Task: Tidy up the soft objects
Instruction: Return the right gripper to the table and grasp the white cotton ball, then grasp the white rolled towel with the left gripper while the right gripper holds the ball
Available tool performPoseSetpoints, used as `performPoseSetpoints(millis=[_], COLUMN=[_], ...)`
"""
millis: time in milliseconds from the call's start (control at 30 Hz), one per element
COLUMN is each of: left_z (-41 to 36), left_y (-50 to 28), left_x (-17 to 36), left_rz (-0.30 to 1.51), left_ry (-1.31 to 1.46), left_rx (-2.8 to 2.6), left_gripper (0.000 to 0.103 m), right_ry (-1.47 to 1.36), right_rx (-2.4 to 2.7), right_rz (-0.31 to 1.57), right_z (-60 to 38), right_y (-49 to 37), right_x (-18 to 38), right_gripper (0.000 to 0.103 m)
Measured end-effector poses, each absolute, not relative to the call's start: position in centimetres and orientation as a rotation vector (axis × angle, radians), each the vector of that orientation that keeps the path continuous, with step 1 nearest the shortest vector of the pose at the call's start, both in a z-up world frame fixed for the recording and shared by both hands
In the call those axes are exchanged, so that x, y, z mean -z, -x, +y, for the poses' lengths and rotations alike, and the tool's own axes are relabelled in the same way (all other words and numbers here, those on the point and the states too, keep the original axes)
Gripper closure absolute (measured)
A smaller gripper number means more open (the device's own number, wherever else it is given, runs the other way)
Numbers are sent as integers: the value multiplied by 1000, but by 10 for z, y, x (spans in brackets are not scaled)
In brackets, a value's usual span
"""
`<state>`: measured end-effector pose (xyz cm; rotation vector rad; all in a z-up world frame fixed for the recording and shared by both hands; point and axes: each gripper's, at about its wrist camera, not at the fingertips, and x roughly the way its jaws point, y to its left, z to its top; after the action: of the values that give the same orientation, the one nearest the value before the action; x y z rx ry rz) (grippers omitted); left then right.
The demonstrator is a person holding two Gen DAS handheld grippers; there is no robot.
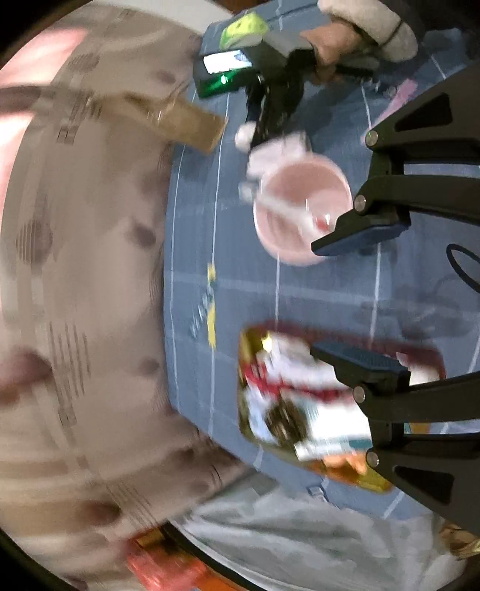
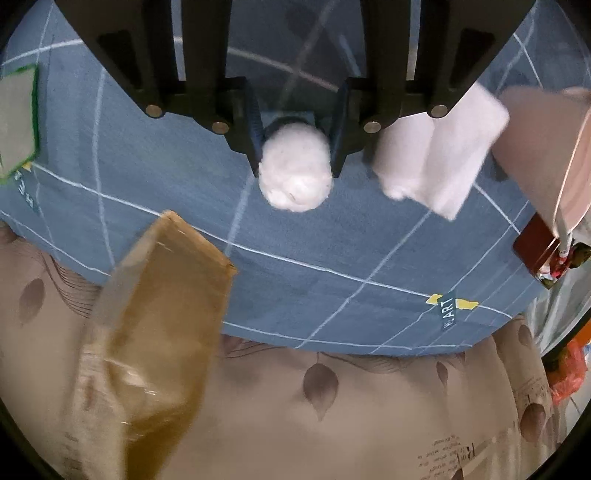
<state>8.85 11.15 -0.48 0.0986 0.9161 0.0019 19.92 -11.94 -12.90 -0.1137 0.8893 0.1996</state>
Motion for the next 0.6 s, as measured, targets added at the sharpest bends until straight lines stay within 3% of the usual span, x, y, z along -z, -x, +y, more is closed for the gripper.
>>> performPoseSetpoints(millis=[600], left_z=[-35], left_y=[-133], left_x=[23], left_rz=[1019], left_ry=[-106], left_rx=[275], left_gripper=[54], right_ry=[-25], right_rx=[-61], right_rz=[883], right_z=[-230], right_y=[-120], right_x=[132], right_gripper=[74])
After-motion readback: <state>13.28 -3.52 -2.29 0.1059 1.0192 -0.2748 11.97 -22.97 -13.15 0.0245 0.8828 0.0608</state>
